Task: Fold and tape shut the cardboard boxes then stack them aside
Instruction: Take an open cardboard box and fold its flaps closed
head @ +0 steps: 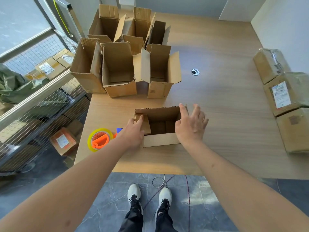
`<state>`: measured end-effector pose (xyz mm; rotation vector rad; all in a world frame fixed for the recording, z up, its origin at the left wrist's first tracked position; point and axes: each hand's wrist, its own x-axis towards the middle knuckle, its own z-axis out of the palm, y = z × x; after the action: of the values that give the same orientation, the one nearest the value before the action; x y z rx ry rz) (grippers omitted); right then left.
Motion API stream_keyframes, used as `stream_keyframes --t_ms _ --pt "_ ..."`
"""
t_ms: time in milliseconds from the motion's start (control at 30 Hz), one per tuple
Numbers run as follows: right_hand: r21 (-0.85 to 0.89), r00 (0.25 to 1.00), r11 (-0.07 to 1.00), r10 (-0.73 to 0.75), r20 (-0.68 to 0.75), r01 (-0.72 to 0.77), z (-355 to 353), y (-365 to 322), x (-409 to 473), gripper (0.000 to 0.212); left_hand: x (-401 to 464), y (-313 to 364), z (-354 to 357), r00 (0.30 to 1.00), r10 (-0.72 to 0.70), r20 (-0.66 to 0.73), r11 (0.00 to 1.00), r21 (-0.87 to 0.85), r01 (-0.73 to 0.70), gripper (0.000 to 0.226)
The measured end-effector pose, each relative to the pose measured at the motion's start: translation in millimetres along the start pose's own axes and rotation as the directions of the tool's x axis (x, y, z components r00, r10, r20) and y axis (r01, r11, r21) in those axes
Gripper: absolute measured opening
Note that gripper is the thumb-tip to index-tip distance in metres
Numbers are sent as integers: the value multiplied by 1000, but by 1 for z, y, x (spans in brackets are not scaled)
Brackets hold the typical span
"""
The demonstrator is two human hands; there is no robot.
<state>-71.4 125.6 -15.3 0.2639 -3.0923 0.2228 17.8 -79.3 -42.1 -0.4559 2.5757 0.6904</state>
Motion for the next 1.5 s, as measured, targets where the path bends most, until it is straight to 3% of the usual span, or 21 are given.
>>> stream_keyframes --t_ms 200,300,367,500,633,733,867,900,1067,1200,1267,1367,1433,1500 --pt "249 999 968 36 37 -44 -2 5 -4 57 2 4 -7 991 76 -110 997 8 -76 93" --pt "351 999 936 -18 42 2 1 4 -8 54 8 4 -11 986 84 -146 995 -47 -92 113" --pt "401 992 916 -74 102 27 4 4 -9 51 11 4 -11 987 76 -141 995 -58 -85 113" --pt "356 981 934 -81 179 12 7 3 -8 43 9 7 -9 982 83 -168 993 -69 -96 116" --pt "252 956 955 82 281 -156 7 4 -7 75 6 12 -9 946 136 -295 981 -89 -169 140" --pt "239 910 929 180 375 -282 10 10 -6 77 12 12 -11 928 167 -334 979 -58 -197 138" --pt "380 874 836 218 434 -397 10 15 -10 66 17 6 -9 930 273 -247 962 62 -266 71" --pt "412 873 813 220 435 -411 10 16 -12 66 14 7 -9 935 281 -214 960 63 -274 67" --pt "466 887 798 178 425 -383 11 20 -17 60 -8 13 -8 984 167 56 978 119 -172 122" --pt "443 895 813 195 402 -377 11 16 -21 57 -14 8 -12 971 200 132 973 89 -212 140" --pt "438 896 816 203 395 -378 12 14 -23 51 -15 6 -17 972 203 119 973 85 -214 131" --pt "393 878 813 274 392 -429 8 7 -20 23 -12 10 -22 982 180 57 974 131 -186 96" --pt "323 860 838 292 418 -441 2 0 -16 37 -8 15 -21 985 173 0 970 176 -170 67" --pt "231 886 903 256 388 -362 -2 -6 -18 49 -4 20 -16 984 164 -76 971 190 -147 48"
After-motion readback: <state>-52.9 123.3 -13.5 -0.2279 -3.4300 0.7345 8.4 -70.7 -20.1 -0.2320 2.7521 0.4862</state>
